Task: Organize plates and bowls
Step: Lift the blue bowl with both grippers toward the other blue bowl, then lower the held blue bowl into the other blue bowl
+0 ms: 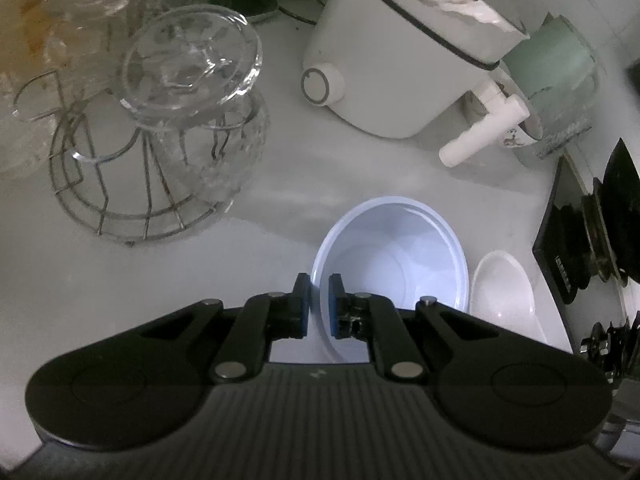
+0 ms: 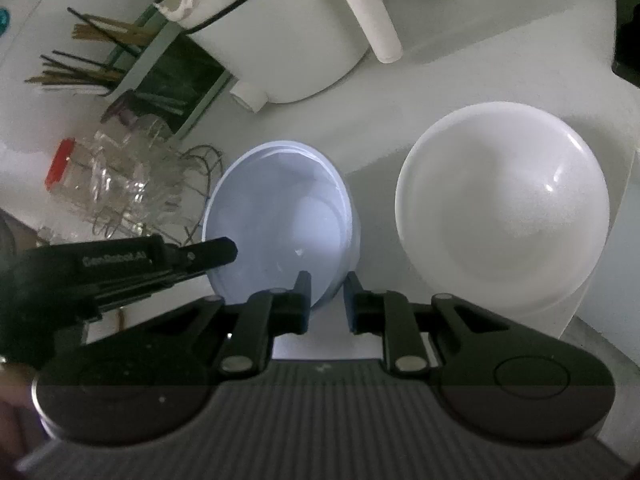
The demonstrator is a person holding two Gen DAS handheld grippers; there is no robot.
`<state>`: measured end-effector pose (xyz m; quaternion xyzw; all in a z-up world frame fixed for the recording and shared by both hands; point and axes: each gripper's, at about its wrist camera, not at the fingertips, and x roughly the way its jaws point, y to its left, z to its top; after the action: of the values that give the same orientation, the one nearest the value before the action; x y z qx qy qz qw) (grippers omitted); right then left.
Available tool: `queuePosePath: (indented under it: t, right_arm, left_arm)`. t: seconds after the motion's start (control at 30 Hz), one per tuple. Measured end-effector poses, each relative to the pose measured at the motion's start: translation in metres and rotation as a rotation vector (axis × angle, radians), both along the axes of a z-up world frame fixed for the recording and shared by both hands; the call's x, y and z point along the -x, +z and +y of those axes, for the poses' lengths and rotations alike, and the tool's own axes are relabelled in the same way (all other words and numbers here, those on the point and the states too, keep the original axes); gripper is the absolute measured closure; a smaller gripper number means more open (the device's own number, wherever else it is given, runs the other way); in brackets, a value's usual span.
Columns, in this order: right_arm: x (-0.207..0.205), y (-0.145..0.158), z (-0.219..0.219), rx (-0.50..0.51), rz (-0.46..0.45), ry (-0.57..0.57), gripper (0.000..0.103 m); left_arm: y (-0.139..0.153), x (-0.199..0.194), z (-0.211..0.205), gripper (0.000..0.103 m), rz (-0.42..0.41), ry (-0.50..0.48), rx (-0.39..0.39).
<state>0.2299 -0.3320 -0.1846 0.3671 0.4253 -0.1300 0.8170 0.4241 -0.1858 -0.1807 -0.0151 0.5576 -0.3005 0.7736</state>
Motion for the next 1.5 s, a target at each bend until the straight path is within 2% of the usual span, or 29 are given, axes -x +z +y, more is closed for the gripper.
queuePosePath:
  t: [0.17, 0.37, 0.6, 0.97, 1.13, 1.27, 1.5]
  right_arm:
    - [0.011, 0.011, 0.002, 0.012, -0.021, 0.047, 0.083]
    - [0.033, 0.027, -0.002, -0.003, -0.048, 0.043, 0.083]
    - [0.054, 0.043, 0.000, 0.032, -0.055, 0.068, 0.083]
    - [0.071, 0.056, 0.006, 0.023, -0.047, 0.087, 0.083]
    - [0.063, 0.060, 0.016, 0.034, -0.027, 0.152, 0.083]
    - [0.051, 0.067, 0.025, 0.056, -0.048, 0.220, 0.083]
    - [0.021, 0.073, 0.048, 0.083, -0.056, 0.348, 0.083]
  left_arm:
    - [0.016, 0.022, 0.009, 0.092, -0.014, 0.024, 0.002]
    - [0.039, 0.054, 0.018, 0.092, -0.019, 0.044, 0.032]
    - [0.060, 0.089, 0.022, 0.092, -0.046, 0.030, 0.027]
    - [0.067, 0.127, 0.047, 0.091, -0.049, 0.078, 0.054]
    - [0.072, 0.132, 0.064, 0.091, -0.054, 0.136, 0.054]
    - [0.076, 0.132, 0.080, 0.091, -0.067, 0.188, 0.064]
    - [0.081, 0.132, 0.113, 0.091, -0.097, 0.326, 0.087]
